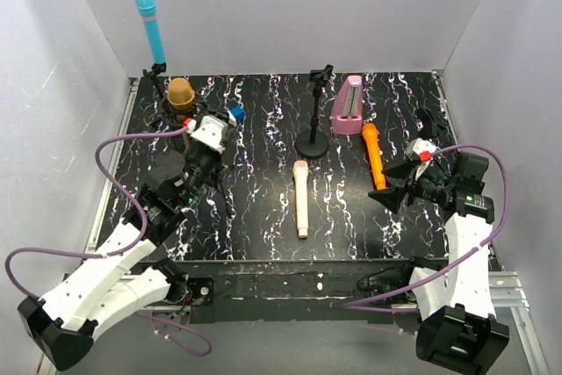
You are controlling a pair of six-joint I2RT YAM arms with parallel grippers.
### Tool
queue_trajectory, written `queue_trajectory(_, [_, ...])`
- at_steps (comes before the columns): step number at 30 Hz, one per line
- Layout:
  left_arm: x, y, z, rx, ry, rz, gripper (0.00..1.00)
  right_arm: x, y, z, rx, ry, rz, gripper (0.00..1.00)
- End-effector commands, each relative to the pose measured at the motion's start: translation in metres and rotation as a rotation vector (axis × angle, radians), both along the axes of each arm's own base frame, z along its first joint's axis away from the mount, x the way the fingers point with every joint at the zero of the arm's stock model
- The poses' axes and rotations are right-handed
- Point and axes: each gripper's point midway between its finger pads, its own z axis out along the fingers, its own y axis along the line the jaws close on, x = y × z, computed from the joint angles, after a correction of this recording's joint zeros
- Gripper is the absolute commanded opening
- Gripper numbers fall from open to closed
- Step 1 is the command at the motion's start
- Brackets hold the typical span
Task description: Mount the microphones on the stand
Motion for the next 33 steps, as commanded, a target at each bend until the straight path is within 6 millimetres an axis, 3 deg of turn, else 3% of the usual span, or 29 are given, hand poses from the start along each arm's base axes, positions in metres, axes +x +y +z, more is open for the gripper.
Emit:
queue_trajectory(1, [0.02,0.039,0.009,-0.023,-0.059,0.119,0.0,-0.003,0.003,0.003,0.021,-0.013,0.026,0.84])
queue_trajectory(14, [0.104,0.141,-0.032,-0.164,-0.075,0.337,0.0,-0.004,0.004,0.003,0.023,-0.013,0.031,0.84])
queue_trajectory(24, [0.13,0.17,-0.062,-0.104,-0.058,0.353,0.0,-0.004,0.005,0.004,0.038,-0.006,0.043,0.84])
queue_trajectory(30, [0.135,0.182,-0.076,-0.124,-0.054,0.406,0.0,-0.005,0.005,0.002,0.04,0.0,0.045,0.84])
queue_trajectory(33, [0.13,0.185,-0.083,-0.134,-0.043,0.427,0.14,-0.005,0.006,0.002,0.041,-0.003,0.047,0.84])
